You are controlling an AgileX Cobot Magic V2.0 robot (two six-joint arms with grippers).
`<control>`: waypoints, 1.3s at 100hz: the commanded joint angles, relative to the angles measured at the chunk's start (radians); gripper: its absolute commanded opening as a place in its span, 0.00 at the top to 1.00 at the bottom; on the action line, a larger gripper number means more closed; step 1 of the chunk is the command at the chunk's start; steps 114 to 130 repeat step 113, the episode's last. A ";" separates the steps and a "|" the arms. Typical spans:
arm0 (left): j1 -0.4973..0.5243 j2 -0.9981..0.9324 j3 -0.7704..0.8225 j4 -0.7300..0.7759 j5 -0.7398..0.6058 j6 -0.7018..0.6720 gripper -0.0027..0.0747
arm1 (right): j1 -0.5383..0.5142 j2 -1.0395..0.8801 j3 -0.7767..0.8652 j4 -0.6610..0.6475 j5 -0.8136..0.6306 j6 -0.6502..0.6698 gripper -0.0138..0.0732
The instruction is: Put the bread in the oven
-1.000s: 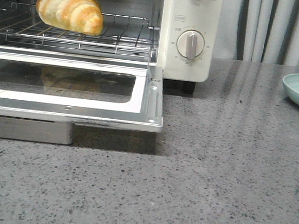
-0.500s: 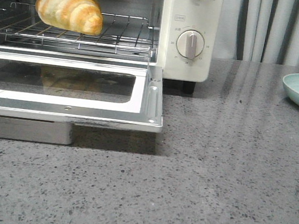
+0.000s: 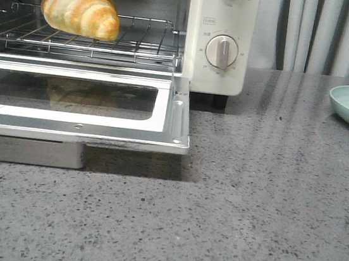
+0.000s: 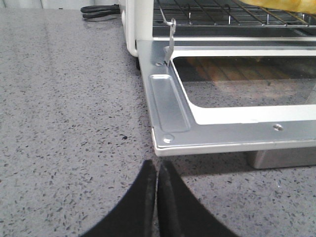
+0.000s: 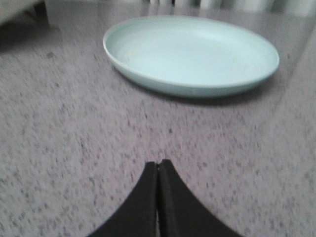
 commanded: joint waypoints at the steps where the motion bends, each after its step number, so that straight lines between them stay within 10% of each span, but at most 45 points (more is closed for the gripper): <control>1: 0.002 -0.032 0.024 -0.015 -0.052 -0.010 0.99 | -0.008 -0.001 0.011 -0.001 -0.017 -0.004 0.92; 130: 0.002 -0.032 0.024 -0.015 -0.052 -0.010 0.99 | -0.010 -0.095 0.011 -0.026 0.023 -0.004 0.92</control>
